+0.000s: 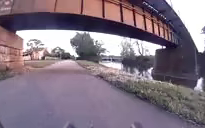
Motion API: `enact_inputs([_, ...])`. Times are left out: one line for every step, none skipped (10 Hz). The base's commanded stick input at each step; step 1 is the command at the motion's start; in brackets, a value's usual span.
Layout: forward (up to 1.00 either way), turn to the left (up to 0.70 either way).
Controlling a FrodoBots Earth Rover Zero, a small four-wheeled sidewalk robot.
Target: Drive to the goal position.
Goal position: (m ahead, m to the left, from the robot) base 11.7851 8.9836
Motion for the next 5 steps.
enact_inputs([0.00,1.00])
enact_inputs([0.00,1.00])
enact_inputs([0.00,1.00])
enact_inputs([0.00,1.00])
enact_inputs([0.00,1.00])
